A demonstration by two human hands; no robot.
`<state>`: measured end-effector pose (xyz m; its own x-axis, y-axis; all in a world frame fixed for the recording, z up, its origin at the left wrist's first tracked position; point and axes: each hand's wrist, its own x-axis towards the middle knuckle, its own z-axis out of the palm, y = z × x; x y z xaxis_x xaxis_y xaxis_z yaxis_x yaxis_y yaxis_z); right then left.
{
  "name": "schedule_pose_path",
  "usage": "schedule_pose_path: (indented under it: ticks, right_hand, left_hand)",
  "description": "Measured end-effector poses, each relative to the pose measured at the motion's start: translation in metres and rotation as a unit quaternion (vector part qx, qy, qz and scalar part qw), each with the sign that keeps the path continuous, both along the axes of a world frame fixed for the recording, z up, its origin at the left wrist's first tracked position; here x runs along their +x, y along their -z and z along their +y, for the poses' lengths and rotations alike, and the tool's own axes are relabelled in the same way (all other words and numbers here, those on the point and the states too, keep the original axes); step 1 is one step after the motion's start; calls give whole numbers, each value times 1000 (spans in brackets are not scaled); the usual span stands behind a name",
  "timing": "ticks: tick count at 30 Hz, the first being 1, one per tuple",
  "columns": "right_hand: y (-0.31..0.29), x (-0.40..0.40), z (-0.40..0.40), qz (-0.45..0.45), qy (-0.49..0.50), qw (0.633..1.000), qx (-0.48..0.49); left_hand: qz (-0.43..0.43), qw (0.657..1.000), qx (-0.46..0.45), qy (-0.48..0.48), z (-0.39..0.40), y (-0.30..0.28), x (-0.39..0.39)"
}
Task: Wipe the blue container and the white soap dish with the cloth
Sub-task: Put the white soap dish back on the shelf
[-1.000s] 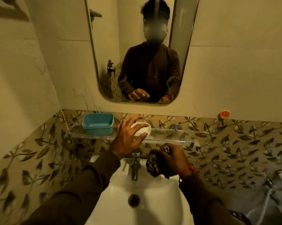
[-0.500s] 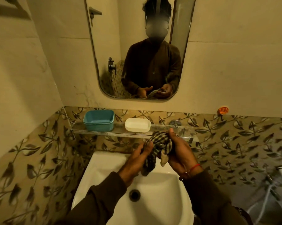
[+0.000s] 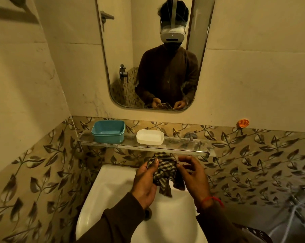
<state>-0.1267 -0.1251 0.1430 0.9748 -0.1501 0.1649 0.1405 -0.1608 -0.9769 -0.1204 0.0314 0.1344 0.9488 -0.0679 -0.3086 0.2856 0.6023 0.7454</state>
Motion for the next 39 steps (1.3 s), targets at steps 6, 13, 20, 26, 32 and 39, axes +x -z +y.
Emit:
schedule_pose_path:
  ticks: [6,13,20,26,32,39]
  right_hand:
    - [0,-5,0,157,-144,959,187]
    - [3,4,13,199,-206,947,142]
    - [29,16,43,187,-206,960,33]
    - [55,37,78,179,-165,970,3]
    - [72,70,122,222,-171,960,-5]
    - [74,116,184,282,-151,945,67]
  left_hand:
    - [27,998,-61,-13,9,-7,5]
    - [25,998,-27,-47,27,-2,13]
    - [155,979,81,102,55,32,-10]
    - [162,983,83,-18,85,47,-19]
    - [162,984,72,-23,111,57,-26]
    - [128,988,10,-88,131,72,-4]
